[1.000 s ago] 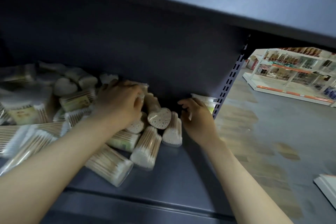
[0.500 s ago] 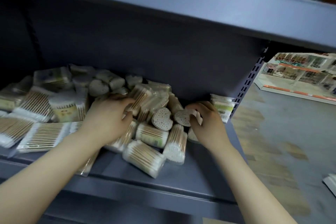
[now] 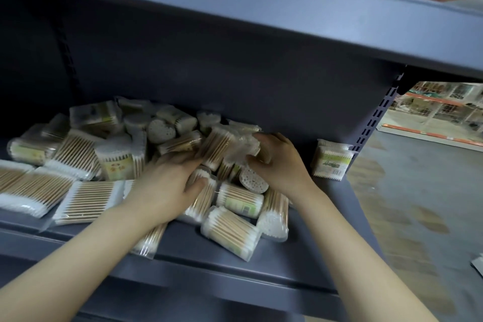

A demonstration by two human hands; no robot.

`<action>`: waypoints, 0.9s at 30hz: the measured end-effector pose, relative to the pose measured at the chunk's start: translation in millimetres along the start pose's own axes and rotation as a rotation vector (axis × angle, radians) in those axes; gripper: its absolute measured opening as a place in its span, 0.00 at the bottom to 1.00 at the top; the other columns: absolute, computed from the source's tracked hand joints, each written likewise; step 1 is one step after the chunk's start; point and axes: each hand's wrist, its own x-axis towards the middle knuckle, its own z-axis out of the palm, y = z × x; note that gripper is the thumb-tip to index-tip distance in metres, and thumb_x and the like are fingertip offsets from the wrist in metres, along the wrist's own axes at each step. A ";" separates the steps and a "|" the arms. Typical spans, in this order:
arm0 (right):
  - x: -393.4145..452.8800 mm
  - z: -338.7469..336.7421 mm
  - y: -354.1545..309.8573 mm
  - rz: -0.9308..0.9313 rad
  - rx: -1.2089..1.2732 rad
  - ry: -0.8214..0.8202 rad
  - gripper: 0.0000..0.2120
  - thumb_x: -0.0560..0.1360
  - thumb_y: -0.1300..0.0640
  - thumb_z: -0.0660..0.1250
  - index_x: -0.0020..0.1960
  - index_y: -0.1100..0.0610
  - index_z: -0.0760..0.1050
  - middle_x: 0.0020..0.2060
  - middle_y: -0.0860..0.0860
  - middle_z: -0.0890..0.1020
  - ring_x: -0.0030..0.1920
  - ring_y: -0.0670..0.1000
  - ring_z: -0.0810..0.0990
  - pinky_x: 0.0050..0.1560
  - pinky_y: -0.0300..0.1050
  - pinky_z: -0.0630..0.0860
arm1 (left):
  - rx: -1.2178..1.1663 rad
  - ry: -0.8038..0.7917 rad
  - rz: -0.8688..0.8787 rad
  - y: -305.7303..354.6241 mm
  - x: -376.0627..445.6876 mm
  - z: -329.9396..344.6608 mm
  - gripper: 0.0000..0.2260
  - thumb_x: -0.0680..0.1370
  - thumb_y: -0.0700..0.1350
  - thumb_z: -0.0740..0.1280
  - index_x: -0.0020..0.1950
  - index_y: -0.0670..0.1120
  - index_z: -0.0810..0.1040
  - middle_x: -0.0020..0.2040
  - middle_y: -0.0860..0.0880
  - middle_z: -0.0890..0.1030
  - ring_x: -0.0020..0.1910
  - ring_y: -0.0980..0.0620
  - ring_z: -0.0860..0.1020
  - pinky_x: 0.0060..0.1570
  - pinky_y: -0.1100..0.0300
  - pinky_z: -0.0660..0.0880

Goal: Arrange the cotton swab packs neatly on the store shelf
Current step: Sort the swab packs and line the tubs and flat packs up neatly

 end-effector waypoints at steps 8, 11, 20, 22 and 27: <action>9.2 9.4 -3.9 0.046 -0.009 -0.086 0.30 0.73 0.51 0.65 0.72 0.55 0.61 0.69 0.50 0.66 0.70 0.52 0.62 0.67 0.44 0.63 | 0.056 -0.124 0.074 -2.3 11.0 5.9 0.39 0.63 0.65 0.32 0.75 0.59 0.40 0.76 0.60 0.44 0.75 0.53 0.50 0.72 0.51 0.54; 8.1 9.7 -0.1 0.065 -0.048 -0.089 0.31 0.72 0.50 0.65 0.73 0.55 0.60 0.69 0.50 0.66 0.70 0.52 0.62 0.66 0.44 0.62 | 0.035 -0.096 0.117 -2.1 16.1 7.6 0.35 0.63 0.64 0.32 0.70 0.61 0.30 0.72 0.63 0.37 0.75 0.54 0.47 0.72 0.56 0.50; 18.8 12.1 -9.6 0.078 -0.110 -0.243 0.45 0.69 0.40 0.68 0.76 0.57 0.49 0.74 0.52 0.59 0.73 0.55 0.56 0.71 0.49 0.58 | 0.082 -0.051 0.107 0.5 19.5 11.8 0.40 0.61 0.63 0.31 0.75 0.57 0.38 0.77 0.56 0.49 0.76 0.53 0.48 0.72 0.57 0.51; 22.1 13.8 -12.2 0.103 -0.103 -0.276 0.48 0.68 0.40 0.69 0.76 0.56 0.46 0.74 0.53 0.58 0.73 0.56 0.55 0.71 0.51 0.57 | 0.083 -0.054 0.099 0.5 19.5 11.2 0.41 0.62 0.63 0.31 0.76 0.57 0.40 0.77 0.56 0.49 0.76 0.53 0.49 0.72 0.56 0.51; 27.8 17.2 -12.1 0.141 -0.103 -0.299 0.51 0.66 0.39 0.71 0.76 0.57 0.45 0.74 0.53 0.58 0.73 0.56 0.54 0.72 0.52 0.57 | 0.058 -0.050 0.108 -0.2 19.1 11.6 0.40 0.62 0.63 0.32 0.75 0.57 0.40 0.77 0.56 0.49 0.76 0.52 0.49 0.72 0.56 0.51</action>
